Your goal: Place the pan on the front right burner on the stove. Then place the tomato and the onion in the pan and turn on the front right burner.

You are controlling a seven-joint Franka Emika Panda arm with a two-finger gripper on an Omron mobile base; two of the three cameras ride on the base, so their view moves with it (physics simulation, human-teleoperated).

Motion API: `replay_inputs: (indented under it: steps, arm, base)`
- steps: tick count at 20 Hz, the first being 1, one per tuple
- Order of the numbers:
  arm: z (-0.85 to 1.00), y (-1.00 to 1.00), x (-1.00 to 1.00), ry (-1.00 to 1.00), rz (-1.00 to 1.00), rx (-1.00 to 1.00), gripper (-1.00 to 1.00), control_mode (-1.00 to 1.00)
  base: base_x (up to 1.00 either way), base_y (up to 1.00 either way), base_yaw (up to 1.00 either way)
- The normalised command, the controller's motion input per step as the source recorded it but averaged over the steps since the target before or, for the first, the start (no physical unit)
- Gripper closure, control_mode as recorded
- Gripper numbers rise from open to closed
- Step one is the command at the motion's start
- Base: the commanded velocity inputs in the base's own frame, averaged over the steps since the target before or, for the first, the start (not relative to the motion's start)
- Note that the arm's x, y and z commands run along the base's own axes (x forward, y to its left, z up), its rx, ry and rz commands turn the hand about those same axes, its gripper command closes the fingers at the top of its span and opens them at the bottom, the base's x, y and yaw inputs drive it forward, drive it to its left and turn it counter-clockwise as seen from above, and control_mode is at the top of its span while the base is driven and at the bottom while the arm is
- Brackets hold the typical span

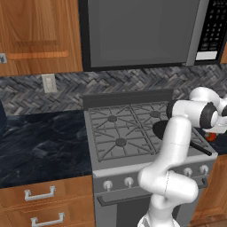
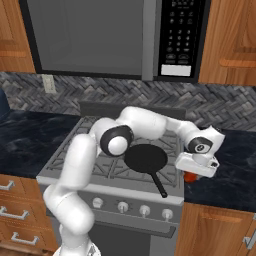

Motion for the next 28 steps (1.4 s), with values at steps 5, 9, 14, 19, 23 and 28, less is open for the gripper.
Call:
replay_inputs:
  steps: [5,9,14,19,23,28]
  arm:
    - [0.04,0.19,-0.05,-0.07,-0.03,-0.01,1.0,-1.0]
    - [0.39,0.24,-0.26,-0.22,-0.04,-0.05,1.0,-1.0]
    - [0.82,0.38,-0.05,-0.21,-0.03,-0.03,1.0,-1.0]
    - [0.87,0.47,0.0,-0.04,0.0,-0.05,1.0,-1.0]
    - [0.48,0.61,0.0,0.01,0.0,-0.06,1.0,-1.0]
    - [0.1,0.81,0.0,0.01,0.0,-0.03,1.0,-1.0]
  base:
    - [0.0,0.0,0.0]
    - [0.0,0.0,0.0]
    - [0.0,0.0,0.0]
    - [0.0,0.0,0.0]
    - [0.0,0.0,0.0]
    - [0.0,0.0,0.0]
